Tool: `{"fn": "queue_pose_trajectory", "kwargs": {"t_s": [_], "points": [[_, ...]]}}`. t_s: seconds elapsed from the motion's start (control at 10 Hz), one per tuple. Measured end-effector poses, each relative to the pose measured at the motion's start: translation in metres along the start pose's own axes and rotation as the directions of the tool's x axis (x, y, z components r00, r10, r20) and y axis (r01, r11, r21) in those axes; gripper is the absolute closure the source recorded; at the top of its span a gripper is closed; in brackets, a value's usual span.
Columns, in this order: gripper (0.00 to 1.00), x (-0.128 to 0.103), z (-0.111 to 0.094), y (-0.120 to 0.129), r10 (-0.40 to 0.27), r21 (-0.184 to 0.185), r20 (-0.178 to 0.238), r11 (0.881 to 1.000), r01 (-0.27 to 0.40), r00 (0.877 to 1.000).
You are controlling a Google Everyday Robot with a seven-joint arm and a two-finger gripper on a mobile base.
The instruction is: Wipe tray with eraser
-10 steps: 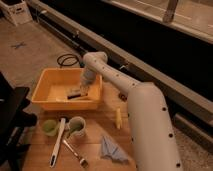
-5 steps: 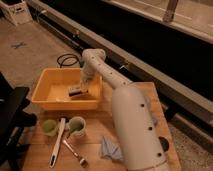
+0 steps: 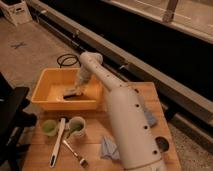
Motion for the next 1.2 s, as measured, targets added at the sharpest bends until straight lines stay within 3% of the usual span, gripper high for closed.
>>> {"fn": "queue_pose_trajectory", "kwargs": {"t_s": [0.3,0.5,0.9,1.2], "points": [[1.0,-0.005,0.0,0.022,-0.014,-0.039,-0.007,0.999,0.013,1.0],[1.0,0.009,-0.015,0.026,0.002,-0.05,-0.037,0.999,-0.004,0.999],[1.0,0.042,-0.036,0.007,0.061,-0.027,-0.085,0.998,-0.063,0.995],[1.0,0.031,-0.028,-0.015,0.038,0.002,-0.028,0.999,-0.038,0.999]]}}
